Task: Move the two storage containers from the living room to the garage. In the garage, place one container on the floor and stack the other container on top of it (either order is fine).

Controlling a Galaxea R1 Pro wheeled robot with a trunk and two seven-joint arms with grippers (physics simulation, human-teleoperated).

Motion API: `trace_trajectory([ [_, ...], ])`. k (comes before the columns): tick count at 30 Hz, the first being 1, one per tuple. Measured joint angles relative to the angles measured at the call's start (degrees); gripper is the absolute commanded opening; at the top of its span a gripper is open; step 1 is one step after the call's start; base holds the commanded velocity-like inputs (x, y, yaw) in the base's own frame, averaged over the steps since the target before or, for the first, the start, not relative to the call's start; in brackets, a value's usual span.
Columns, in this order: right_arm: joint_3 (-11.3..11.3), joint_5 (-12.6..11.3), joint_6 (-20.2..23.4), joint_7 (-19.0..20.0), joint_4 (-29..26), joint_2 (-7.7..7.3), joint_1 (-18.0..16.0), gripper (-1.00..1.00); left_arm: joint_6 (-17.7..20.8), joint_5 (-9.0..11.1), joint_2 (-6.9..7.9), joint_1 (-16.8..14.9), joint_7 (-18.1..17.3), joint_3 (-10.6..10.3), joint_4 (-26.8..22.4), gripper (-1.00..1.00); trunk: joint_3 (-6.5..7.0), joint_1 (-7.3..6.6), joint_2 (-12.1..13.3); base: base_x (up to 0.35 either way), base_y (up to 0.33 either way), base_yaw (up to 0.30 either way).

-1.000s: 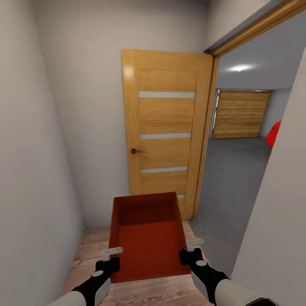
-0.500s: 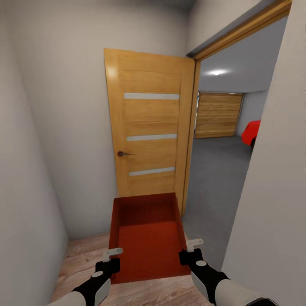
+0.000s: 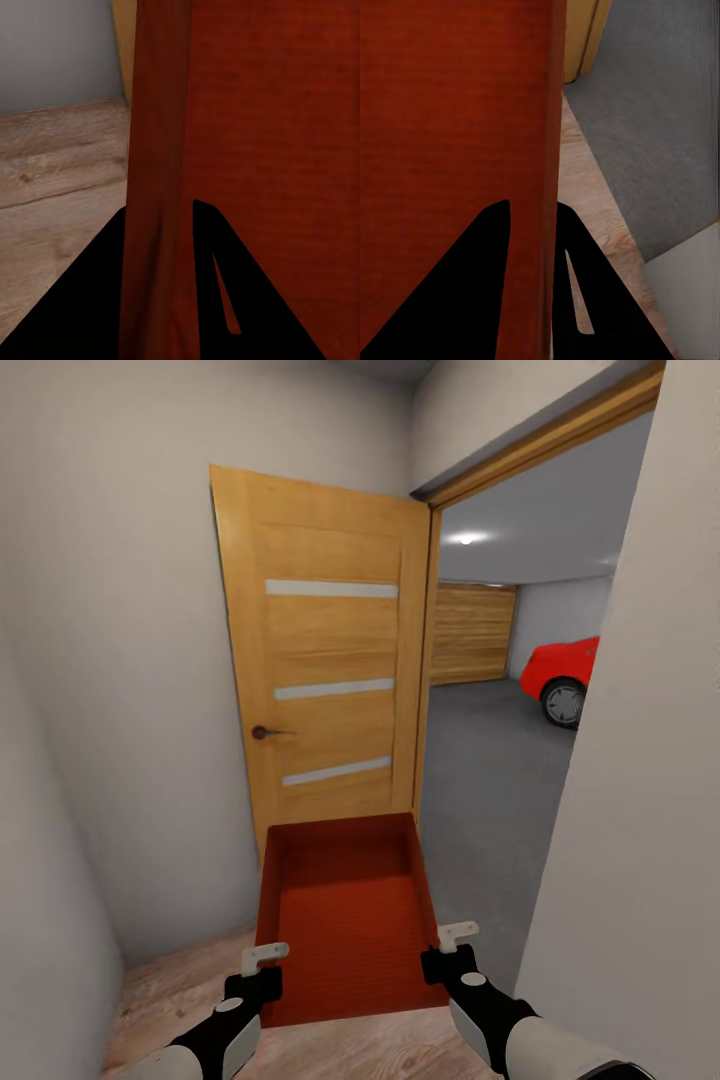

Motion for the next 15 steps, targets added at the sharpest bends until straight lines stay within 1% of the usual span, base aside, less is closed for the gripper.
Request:
trace_trajectory([
  [6, -0.1, 0.2, -0.1, -0.1, 0.0, 0.1, 0.0, -1.0, 0.0, -0.1, 0.12, 0.0, -0.2, 0.2, 0.0, -1.0, 0.21, -0.01, 0.0, 0.264, 0.231, -0.269],
  [15, -0.2, 0.2, -0.2, -0.1, 0.0, 0.17, 0.0, -1.0, -0.1, -0.3, 0.2, 0.0, -0.4, 0.3, -0.1, -1.0, 0.51, -0.01, 0.0, 0.291, 0.195, -0.269],
])
